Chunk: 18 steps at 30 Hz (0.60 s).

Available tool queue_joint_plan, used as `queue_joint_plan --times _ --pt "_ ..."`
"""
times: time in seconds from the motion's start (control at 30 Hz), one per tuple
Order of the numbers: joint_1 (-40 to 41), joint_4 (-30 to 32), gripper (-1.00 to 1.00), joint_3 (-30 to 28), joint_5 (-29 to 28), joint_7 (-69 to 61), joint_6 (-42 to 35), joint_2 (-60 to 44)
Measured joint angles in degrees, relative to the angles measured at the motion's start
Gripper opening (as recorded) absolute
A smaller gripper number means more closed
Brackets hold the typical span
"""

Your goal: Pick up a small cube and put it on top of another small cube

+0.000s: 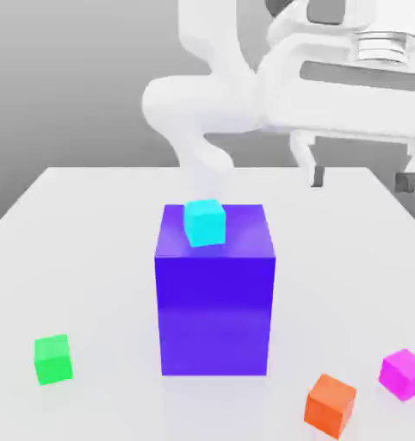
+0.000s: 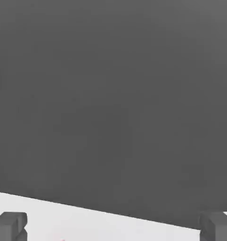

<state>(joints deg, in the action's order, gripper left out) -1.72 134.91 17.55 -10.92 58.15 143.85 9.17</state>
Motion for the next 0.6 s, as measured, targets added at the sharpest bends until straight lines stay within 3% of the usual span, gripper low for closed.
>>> queue_joint_plan --times 0.43,0.57,0.6 --pt "-9.57 2.35 0.00 4.82 -5.62 7.33 9.42 -26.32" --pt "-13.85 0.77 0.00 0.45 -10.47 11.17 15.00 -34.61" --pt "-15.03 0.30 -1.00 -0.97 -11.70 12.10 16.38 -36.50"
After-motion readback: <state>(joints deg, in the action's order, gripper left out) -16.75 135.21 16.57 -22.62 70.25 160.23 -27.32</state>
